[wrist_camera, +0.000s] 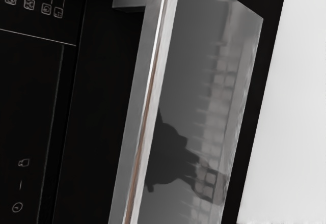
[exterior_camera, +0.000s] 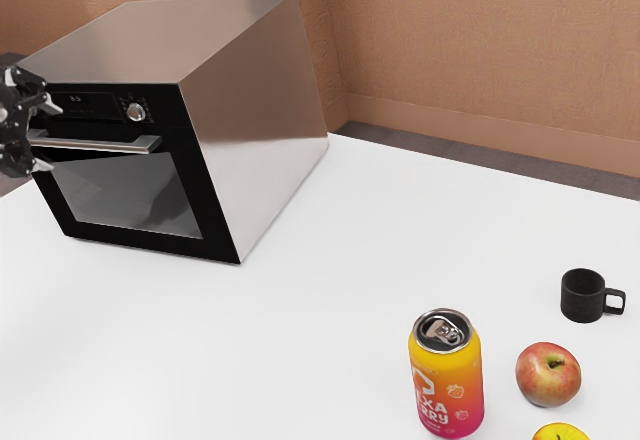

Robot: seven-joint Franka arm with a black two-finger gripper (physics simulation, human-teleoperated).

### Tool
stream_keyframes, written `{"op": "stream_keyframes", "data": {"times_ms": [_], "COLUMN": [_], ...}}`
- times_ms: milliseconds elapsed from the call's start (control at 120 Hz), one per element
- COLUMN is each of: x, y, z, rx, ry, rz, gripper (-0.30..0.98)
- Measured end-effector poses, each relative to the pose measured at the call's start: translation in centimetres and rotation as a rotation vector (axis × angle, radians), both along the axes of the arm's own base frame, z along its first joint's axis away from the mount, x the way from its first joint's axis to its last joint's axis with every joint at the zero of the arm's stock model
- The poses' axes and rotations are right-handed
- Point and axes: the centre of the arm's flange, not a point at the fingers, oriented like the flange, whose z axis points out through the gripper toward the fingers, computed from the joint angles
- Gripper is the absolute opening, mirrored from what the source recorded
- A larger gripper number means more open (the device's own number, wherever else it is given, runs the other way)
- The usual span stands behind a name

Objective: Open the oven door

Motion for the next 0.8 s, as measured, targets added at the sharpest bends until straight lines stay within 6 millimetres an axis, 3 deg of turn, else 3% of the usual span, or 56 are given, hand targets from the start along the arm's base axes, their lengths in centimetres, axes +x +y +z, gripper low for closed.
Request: {"op": "stream_keyframes", "data": {"times_ms": [250, 492, 800], "x": [2.4, 2.1, 3.7], "y": [-0.4, 1.1, 0.8], "z": [-1.4, -1.9, -3.7], "rx": [0.034, 0.042, 0.061], "ry": [0.043, 0.042, 0.07], "rz": [-0.023, -0.011, -0.028], "gripper": [0.69, 0.69, 0.69]}}
